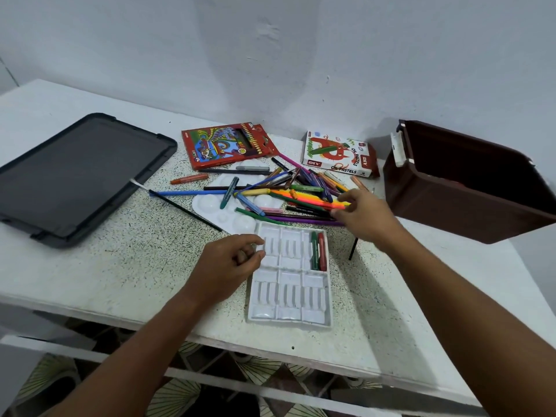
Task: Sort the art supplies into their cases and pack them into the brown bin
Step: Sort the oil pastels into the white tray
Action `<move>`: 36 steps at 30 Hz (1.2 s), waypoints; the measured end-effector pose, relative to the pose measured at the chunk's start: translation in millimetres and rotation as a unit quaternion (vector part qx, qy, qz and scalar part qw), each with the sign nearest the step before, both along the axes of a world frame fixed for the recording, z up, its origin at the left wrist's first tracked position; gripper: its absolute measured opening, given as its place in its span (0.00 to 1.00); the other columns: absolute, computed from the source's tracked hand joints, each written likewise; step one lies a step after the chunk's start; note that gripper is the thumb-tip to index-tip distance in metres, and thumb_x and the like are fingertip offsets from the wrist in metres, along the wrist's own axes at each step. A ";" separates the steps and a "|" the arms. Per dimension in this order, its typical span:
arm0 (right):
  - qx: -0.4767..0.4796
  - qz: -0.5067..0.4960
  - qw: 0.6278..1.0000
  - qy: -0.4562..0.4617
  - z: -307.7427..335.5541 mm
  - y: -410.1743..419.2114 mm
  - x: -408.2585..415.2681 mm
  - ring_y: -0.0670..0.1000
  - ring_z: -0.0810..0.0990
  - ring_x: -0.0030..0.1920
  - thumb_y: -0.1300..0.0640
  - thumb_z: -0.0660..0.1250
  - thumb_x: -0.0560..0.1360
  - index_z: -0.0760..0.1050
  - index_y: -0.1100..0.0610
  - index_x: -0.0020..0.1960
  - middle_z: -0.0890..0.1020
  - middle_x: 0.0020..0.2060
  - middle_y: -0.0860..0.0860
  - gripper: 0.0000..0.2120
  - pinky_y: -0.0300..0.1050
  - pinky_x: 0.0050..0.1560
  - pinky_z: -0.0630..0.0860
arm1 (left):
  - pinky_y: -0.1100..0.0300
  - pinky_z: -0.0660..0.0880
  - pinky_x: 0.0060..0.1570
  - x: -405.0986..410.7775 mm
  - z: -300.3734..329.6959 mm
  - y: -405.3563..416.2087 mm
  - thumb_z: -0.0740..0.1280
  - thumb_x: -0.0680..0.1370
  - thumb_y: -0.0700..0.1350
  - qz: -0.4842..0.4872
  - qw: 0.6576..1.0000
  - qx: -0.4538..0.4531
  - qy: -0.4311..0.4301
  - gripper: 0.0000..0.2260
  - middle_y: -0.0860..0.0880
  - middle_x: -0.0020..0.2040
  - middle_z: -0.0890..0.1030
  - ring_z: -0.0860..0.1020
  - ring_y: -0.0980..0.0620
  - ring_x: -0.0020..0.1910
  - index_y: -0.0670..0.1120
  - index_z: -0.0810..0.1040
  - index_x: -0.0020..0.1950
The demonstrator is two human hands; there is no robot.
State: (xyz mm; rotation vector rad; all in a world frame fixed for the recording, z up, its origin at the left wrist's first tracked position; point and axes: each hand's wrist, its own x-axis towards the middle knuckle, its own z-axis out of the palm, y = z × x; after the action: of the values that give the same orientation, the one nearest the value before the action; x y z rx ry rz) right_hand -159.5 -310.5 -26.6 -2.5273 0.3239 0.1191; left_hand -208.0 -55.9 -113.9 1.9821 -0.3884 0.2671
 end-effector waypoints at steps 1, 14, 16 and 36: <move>-0.043 -0.014 0.999 -0.024 1.2 -7.8 10.2 0.55 0.80 0.50 0.52 0.69 0.76 0.74 0.54 0.64 0.80 0.58 0.55 0.18 0.49 0.50 0.78 | 0.69 0.72 0.32 0.4 0.1 -0.1 0.74 0.71 0.36 0.001 1.000 0.001 -0.001 0.10 0.49 0.29 0.77 0.72 0.56 0.25 0.47 0.83 0.49; -0.230 -0.039 0.972 -0.014 -12.4 -38.6 81.1 0.62 0.78 0.55 0.56 0.62 0.79 0.75 0.60 0.61 0.79 0.56 0.61 0.13 0.50 0.49 0.74 | 0.69 0.69 0.28 2.2 -1.7 -0.7 0.75 0.69 0.34 0.016 1.000 -0.020 -0.008 0.10 0.52 0.27 0.75 0.70 0.57 0.22 0.46 0.83 0.45; -0.240 -0.053 0.969 -0.012 -15.2 -38.9 86.0 0.62 0.78 0.54 0.55 0.63 0.79 0.75 0.61 0.58 0.79 0.54 0.61 0.12 0.49 0.45 0.72 | 0.70 0.69 0.27 2.2 -1.6 0.0 0.75 0.69 0.34 0.010 1.000 -0.028 0.000 0.09 0.52 0.26 0.75 0.69 0.59 0.22 0.46 0.82 0.44; -0.233 0.059 0.958 -0.156 -25.0 -34.5 68.7 0.60 0.75 0.54 0.63 0.64 0.77 0.76 0.54 0.58 0.72 0.57 0.57 0.11 0.48 0.42 0.73 | 0.64 0.70 0.20 6.4 5.8 4.2 0.73 0.72 0.35 -0.032 0.994 -0.080 0.073 0.06 0.44 0.28 0.78 0.72 0.54 0.19 0.44 0.82 0.45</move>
State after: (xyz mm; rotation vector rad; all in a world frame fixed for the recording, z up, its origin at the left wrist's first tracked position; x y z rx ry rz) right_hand -90.7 -344.9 -51.5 -2.9720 0.0761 -0.3475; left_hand -201.6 -51.7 -108.1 1.8159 -0.3258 0.1092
